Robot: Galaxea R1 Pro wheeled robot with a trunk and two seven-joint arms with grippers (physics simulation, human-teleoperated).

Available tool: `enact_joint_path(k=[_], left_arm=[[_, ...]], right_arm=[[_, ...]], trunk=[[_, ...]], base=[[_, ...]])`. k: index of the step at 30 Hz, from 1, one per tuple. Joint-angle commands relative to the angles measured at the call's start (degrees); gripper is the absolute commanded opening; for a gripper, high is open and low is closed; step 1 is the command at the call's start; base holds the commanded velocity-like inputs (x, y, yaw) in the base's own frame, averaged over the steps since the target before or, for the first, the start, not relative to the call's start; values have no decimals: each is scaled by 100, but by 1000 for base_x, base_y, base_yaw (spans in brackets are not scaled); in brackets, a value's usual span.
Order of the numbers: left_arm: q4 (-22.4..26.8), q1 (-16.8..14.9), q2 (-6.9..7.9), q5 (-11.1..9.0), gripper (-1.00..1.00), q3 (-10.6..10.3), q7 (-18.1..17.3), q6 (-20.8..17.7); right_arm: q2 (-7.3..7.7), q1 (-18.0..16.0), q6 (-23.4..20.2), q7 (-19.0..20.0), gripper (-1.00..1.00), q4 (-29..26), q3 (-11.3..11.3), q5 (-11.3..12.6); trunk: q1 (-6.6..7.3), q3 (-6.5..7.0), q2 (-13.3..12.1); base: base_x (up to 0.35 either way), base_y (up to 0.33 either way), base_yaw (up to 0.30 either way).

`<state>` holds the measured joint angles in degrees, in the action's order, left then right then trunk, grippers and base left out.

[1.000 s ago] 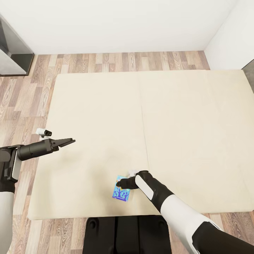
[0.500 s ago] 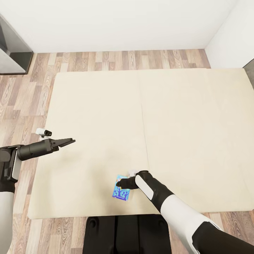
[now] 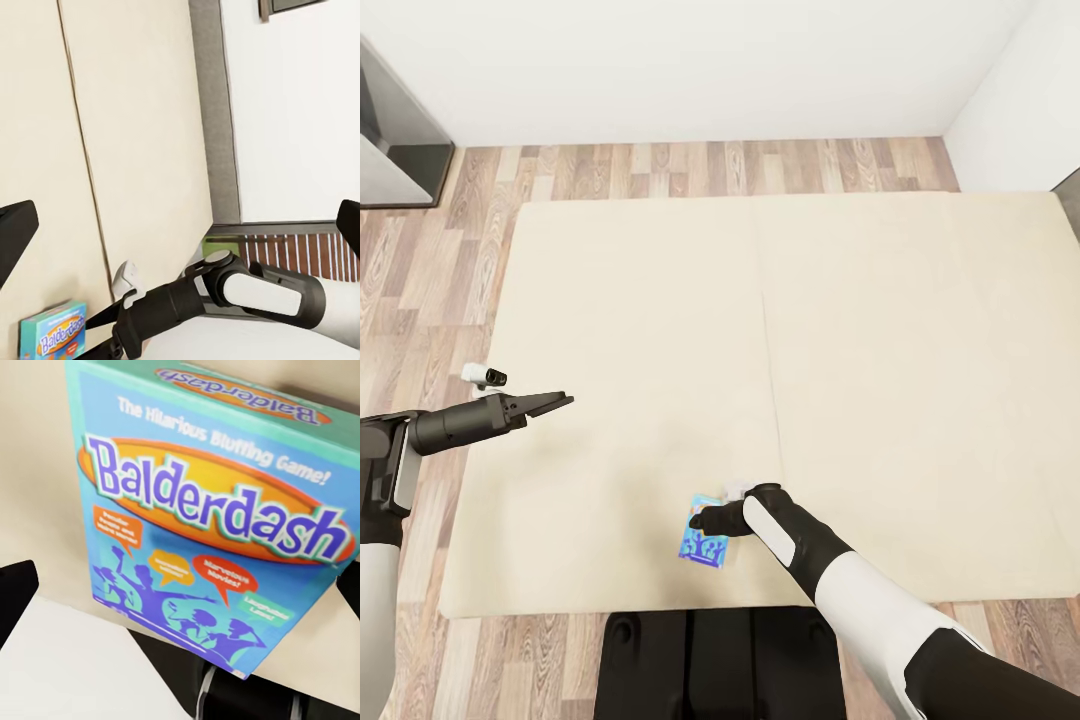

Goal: Put all the toys in the child's room - the three board games (two on the bed and one on the table), the two jigsaw puzzles on the table, and the tennis ball on the table - inside the toy box on the table in the child's room.

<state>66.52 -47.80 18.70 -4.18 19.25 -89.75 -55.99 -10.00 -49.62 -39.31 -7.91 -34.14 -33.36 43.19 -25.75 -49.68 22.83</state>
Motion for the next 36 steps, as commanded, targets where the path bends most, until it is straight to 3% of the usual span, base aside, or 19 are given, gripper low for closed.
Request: enact_joint_path(k=[1, 36], left_arm=[[1, -2, 2, 5, 100, 0, -25, -61], [1, -2, 2, 5, 100, 0, -25, -61]], right_arm=[[0, -4, -12, -53, 100, -5, -15, 58], [0, -4, -6, -52, 100, -5, -19, 50]], trunk=[[-3, -14, 9], [-3, -49, 9]], base=[[0, 0, 61], [0, 14, 5]])
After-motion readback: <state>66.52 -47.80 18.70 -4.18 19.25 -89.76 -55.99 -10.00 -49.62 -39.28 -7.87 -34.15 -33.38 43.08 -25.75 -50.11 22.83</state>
